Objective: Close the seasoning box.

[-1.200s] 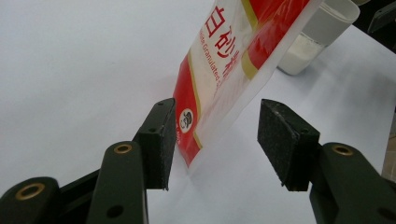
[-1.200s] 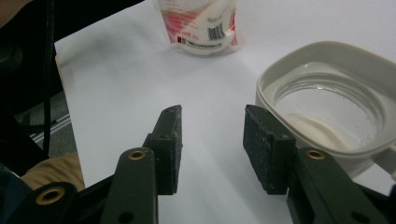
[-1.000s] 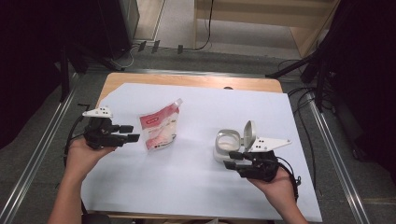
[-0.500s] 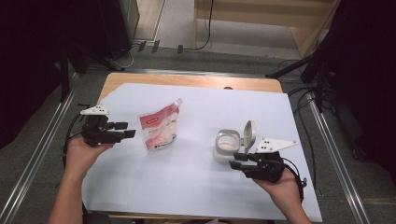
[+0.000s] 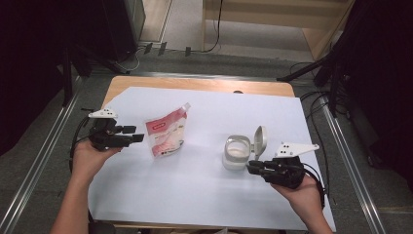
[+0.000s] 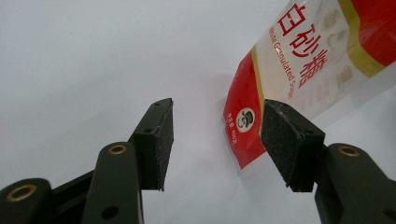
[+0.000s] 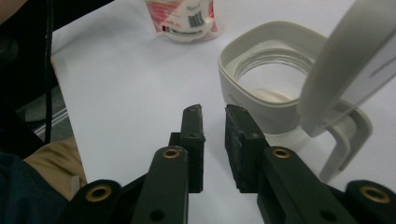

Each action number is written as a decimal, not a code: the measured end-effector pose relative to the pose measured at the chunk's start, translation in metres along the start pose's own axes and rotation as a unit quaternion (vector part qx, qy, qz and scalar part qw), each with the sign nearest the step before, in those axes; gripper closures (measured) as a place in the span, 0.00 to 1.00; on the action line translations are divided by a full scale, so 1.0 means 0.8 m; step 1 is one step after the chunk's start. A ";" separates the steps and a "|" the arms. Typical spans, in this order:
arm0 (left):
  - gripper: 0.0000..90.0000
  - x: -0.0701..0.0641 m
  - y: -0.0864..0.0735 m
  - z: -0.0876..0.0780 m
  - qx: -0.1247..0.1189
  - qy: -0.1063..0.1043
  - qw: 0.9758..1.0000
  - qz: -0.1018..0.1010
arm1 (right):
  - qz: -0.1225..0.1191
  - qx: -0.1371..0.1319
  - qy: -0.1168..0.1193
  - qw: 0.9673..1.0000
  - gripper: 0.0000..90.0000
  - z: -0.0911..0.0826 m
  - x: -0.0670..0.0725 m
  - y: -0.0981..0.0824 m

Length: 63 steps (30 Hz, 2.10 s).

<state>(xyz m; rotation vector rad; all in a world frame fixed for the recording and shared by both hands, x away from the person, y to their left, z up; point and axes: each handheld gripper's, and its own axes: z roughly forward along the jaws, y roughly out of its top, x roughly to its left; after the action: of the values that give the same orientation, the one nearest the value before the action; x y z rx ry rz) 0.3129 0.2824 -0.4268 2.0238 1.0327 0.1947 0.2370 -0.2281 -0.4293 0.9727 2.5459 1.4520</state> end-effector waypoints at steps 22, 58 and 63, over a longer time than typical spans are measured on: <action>0.50 -0.001 0.001 0.004 0.011 -0.004 1.000 0.011 | 0.029 -0.009 -0.028 0.999 1.00 -0.048 -0.032 -0.005; 0.51 -0.002 0.000 0.007 0.008 -0.014 1.000 0.006 | 0.082 -0.031 -0.059 0.994 1.00 -0.003 -0.087 0.043; 0.51 -0.001 -0.001 0.007 0.010 -0.014 1.000 0.002 | 0.073 -0.030 -0.054 0.995 1.00 0.005 -0.079 0.048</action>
<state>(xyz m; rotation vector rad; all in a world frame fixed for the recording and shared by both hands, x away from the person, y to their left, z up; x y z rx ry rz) 0.3148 0.2783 -0.4307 2.0403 1.0168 0.1588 0.3075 -0.2454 -0.4174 1.2143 2.3854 1.4579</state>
